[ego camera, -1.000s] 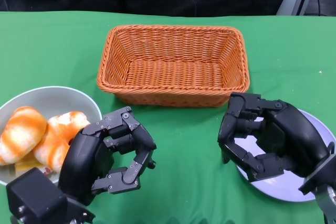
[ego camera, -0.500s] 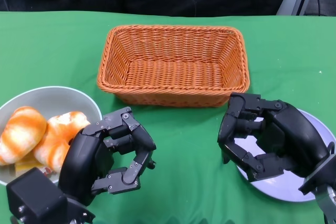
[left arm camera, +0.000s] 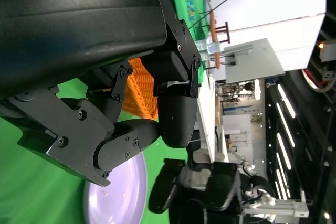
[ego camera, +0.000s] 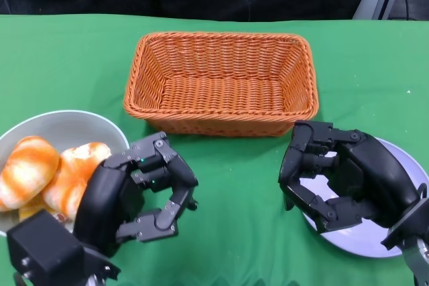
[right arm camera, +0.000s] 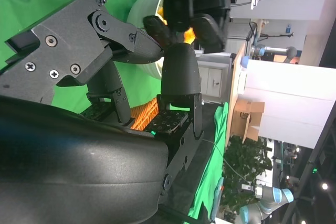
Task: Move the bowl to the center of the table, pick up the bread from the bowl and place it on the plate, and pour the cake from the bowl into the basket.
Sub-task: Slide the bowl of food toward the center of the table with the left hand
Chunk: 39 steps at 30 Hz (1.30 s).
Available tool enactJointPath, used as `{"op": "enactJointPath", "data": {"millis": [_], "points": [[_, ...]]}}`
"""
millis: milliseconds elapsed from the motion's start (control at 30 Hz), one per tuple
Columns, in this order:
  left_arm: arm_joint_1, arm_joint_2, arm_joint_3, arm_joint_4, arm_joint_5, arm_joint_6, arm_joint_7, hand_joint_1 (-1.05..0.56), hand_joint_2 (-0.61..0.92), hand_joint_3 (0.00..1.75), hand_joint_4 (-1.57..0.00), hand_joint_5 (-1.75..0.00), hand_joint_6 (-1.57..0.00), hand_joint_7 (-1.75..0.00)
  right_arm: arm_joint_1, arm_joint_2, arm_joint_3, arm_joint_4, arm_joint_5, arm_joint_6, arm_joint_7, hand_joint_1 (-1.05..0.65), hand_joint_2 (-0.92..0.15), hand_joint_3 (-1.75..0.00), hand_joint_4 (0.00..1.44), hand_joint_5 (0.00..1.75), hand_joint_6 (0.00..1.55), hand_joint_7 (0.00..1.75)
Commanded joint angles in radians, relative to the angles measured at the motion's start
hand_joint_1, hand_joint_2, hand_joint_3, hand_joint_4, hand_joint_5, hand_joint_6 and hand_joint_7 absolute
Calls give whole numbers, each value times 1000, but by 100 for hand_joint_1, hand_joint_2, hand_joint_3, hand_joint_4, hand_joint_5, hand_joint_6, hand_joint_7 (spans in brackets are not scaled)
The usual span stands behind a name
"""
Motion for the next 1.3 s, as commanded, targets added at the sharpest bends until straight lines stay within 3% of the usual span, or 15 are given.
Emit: {"op": "enactJointPath", "data": {"millis": [33, 233, 300, 433, 667, 800, 900, 1300], "points": [[-26, 16, 41, -36, -29, 15, 20, -15, 52, 112, -75, -156, -78, -131, -12, -5, -1, 11, -1, -13, -1, -20, -51, -102, 73, 167, 67, 134], [-69, 40, 98, -61, -38, -7, 26, -15, 57, 110, -77, -150, -79, -123, -15, -6, -2, 35, -9, -44, 3, -22, -52, -98, 73, 166, 69, 133], [-79, 46, 115, -72, -51, -1, 27, -15, 60, 102, -77, -145, -83, -110, -17, -6, -2, 41, -11, -52, 3, -22, -53, -97, 73, 166, 69, 133], [-85, 72, 141, -107, -16, 14, 50, -21, 69, 74, -75, -119, -91, -62, -17, -10, -3, 53, -8, -63, 11, -19, -54, -97, 73, 166, 68, 133], [-91, 128, 183, -140, -15, 20, 45, -25, 88, 25, -80, -70, -97, -10, -15, -8, -1, 56, -12, -60, 8, -19, -53, -98, 73, 166, 69, 132], [-110, 156, 231, -120, -28, -9, 47, -33, 92, 12, -82, -43, -94, -2, -23, -7, 0, 87, -11, -91, 24, -19, -53, -98, 73, 167, 68, 131], [-125, 182, 270, -93, -17, -20, 56, -37, 92, 13, -80, -25, -86, 0, -23, -5, 1, 90, -9, -89, 23, -18, -55, -96, 73, 166, 68, 132], [-151, 279, 363, 71, 43, -20, 97, -54, 92, 11, -63, -5, -65, 0, -12, -7, 4, 93, -5, -99, 34, -17, -57, -95, 72, 167, 66, 134]]}}
